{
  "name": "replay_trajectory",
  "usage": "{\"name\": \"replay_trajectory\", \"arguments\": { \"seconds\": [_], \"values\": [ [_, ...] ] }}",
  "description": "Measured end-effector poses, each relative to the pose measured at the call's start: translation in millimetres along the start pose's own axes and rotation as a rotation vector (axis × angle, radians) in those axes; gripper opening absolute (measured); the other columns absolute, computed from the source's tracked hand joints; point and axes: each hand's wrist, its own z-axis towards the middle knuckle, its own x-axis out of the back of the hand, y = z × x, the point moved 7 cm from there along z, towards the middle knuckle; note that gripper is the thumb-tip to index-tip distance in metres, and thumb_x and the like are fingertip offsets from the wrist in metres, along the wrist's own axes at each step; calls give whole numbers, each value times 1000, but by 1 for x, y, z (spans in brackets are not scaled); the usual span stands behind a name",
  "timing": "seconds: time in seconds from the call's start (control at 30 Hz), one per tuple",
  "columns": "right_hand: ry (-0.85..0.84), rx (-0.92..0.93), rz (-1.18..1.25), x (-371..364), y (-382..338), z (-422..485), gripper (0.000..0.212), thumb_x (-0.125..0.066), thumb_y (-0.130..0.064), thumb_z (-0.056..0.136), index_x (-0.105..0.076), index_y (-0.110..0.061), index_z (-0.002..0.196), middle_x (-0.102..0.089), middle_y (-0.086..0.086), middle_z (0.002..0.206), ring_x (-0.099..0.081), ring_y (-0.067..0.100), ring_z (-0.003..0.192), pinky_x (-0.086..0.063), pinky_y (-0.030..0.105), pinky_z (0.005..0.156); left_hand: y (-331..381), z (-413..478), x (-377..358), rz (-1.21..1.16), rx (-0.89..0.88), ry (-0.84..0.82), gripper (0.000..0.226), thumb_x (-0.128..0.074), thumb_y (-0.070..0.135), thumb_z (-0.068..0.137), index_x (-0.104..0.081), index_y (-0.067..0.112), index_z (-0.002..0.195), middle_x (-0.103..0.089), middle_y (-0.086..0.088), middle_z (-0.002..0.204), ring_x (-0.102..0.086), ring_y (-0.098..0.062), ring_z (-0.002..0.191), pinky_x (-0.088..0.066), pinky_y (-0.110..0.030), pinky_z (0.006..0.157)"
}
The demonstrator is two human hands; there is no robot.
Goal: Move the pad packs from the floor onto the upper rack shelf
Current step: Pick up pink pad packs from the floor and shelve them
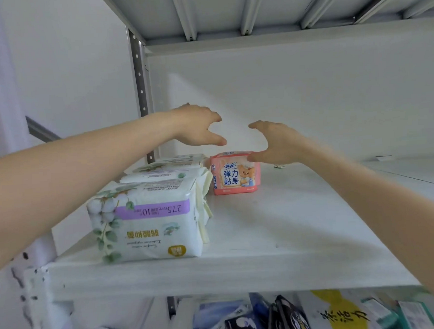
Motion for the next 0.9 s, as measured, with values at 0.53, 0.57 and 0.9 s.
{"name": "replay_trajectory", "arguments": {
  "seconds": [0.53,0.57,0.9],
  "values": [
    [142,12,-314,55,-8,-150,79,-56,-48,87,-21,-16,150,-25,4,157,-23,21,144,-17,51,115,95,-117,14,189,12,118,74,-33,63,93,-22,19,152,-17,-8,161,-5,-23,150,2,-47,120],
    [140,10,-312,56,-6,-159,78,-55,-47,88,-20,-15,150,-25,4,157,-21,21,145,-16,51,116,100,-123,15,187,24,137,74,-33,63,93,-22,19,152,-16,-8,161,-5,-23,150,2,-46,120],
    [173,87,-351,71,14,-255,72,-49,-47,91,-22,-14,149,-23,7,158,-20,23,146,-12,53,115,174,-188,21,140,151,208,73,-37,58,95,-17,19,153,-11,-9,162,-3,-24,150,3,-46,121]
  ]
}}
